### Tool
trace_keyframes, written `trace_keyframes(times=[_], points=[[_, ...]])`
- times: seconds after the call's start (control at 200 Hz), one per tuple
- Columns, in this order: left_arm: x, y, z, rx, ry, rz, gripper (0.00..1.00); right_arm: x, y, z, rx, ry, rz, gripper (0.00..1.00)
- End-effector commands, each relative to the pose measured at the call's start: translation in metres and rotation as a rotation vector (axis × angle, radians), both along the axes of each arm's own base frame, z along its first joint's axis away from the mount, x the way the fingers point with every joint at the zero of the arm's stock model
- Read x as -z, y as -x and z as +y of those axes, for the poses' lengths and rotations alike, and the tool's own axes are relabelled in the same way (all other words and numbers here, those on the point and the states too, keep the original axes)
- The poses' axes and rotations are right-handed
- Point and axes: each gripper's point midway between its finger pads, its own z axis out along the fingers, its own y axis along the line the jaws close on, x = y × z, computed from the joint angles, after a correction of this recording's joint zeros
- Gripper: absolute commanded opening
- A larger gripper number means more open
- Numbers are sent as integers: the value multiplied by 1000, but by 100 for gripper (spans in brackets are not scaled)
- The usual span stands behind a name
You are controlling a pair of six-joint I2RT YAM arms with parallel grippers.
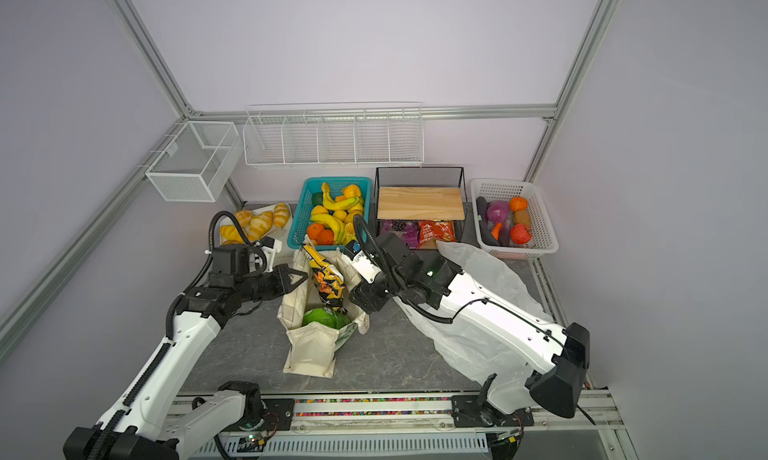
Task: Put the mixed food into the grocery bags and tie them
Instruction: 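Push the yellow chip bag down beside the green bag with the right gripper, then open the right gripper and lift it out of the tote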
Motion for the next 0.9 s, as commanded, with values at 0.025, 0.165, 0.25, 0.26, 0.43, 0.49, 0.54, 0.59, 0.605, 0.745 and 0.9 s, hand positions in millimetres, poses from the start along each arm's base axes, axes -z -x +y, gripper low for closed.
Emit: trace_keyframes(times=[0.025, 0.165, 0.25, 0.26, 0.43, 0.49, 0.54, 0.59, 0.605, 0.745, 0.9], points=[[1, -4, -1, -6, -2, -22, 0, -35, -3, 16, -62, -40, -200, 77], [-3, -5, 0, -6, -5, -42, 0, -31, -11, 44, -84, -29, -188, 79], [-4, -5, 0, -5, -6, -48, 0, -25, -21, 60, -79, -15, -192, 80], [-4, -5, 0, -4, -5, -48, 0, -25, -22, 61, -81, -14, -194, 80], [-5, -5, -1, 6, -8, -54, 0, -4, -47, 86, -67, 61, -210, 80], [-7, -4, -1, 8, -11, -61, 0, 4, -53, 91, -66, 93, -212, 80], [-8, -4, 0, 9, -14, -64, 0, 14, -59, 94, -59, 119, -211, 80], [-10, -4, 0, 11, -15, -72, 0, 24, -62, 96, -56, 138, -205, 79], [-10, -4, 0, 9, -15, -72, 0, 27, -63, 96, -56, 143, -201, 79], [-20, -3, -3, 24, 6, -100, 0, 53, -72, 96, -14, 174, -149, 59], [-42, -1, -11, 54, 138, -138, 0, 74, -83, 80, 79, 206, -75, 36]])
